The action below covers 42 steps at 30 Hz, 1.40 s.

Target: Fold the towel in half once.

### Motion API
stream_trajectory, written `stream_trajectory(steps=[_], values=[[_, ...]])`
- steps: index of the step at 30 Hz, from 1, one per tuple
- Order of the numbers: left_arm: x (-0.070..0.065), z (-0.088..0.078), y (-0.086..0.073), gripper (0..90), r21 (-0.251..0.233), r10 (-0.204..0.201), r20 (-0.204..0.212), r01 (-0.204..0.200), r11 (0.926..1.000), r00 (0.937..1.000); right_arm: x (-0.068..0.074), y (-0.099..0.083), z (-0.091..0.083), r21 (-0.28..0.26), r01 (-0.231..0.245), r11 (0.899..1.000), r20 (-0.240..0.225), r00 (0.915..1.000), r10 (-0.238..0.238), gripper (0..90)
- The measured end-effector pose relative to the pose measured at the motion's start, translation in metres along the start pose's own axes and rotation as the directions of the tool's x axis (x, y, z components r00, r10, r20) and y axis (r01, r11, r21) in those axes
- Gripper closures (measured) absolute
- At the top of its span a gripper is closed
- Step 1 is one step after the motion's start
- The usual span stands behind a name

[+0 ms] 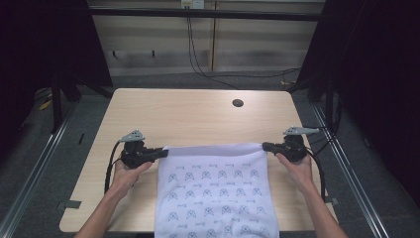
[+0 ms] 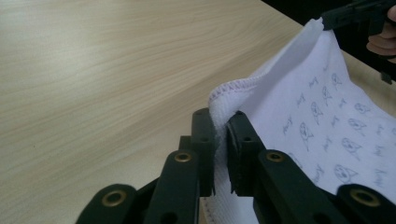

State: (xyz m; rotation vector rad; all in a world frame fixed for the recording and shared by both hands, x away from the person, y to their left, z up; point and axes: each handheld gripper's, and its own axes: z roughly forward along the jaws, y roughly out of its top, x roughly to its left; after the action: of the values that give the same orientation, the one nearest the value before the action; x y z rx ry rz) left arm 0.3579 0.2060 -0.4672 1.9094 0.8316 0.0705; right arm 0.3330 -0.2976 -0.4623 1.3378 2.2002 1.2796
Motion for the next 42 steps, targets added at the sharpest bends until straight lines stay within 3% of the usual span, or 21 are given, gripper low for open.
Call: stream_trajectory(steps=[4,7,8,12,19,28,32,35,39,42], values=[[-0.002,-0.005,0.01,84.8,-0.024,0.01,0.001,-0.01,0.9997,1.0,-0.003,0.011,-0.005,-0.048,-0.014,0.999,0.007,0.9999,0.014,88.0],[0.001,-0.008,0.018,85.5,-0.053,-0.006,-0.011,0.006,0.9986,0.9999,-0.004,0.019,-0.004,-0.051,-0.006,0.999,-0.004,1.0,0.005,88.0],[0.002,-0.008,0.02,85.6,-0.069,-0.029,0.002,0.029,0.9972,0.9996,-0.004,0.023,-0.003,-0.067,-0.012,0.998,-0.012,0.9999,0.011,88.1],[0.007,-0.011,0.035,85.9,-0.093,-0.033,-0.012,0.031,0.9951,0.9994,-0.003,0.04,-0.005,-0.107,-0.013,0.994,-0.04,0.9992,0.009,88.1],[0.009,-0.034,0.078,85.9,-0.145,0.03,-0.063,-0.039,0.9886,0.9976,0.001,0.086,-0.025,-0.196,0.011,0.98,-0.067,0.9974,-0.025,88.1],[0.017,-0.047,0.136,85.9,-0.194,0.061,-0.144,-0.089,0.9769,0.9877,0.004,0.143,-0.036,-0.256,0.051,0.965,-0.038,0.9973,-0.063,88.1],[0.017,-0.051,0.158,85.9,-0.227,0.064,-0.15,-0.097,0.9691,0.9866,0.005,0.165,-0.044,-0.273,0.078,0.959,-0.01,0.9964,-0.084,88.1],[0.009,-0.059,0.178,85.9,-0.258,0.082,-0.155,-0.121,0.9587,0.9845,0.007,0.182,-0.056,-0.3,0.098,0.949,0.015,0.9951,-0.098,88.1],[-0.007,-0.072,0.206,85.9,-0.298,0.112,-0.163,-0.157,0.9415,0.9802,0.01,0.205,-0.079,-0.352,0.12,0.928,0.04,0.9928,-0.113,88.1],[-0.022,-0.077,0.222,85.9,-0.335,0.127,-0.162,-0.175,0.9257,0.9786,0.013,0.218,-0.1,-0.401,0.135,0.906,0.07,0.9906,-0.117,88.1]])
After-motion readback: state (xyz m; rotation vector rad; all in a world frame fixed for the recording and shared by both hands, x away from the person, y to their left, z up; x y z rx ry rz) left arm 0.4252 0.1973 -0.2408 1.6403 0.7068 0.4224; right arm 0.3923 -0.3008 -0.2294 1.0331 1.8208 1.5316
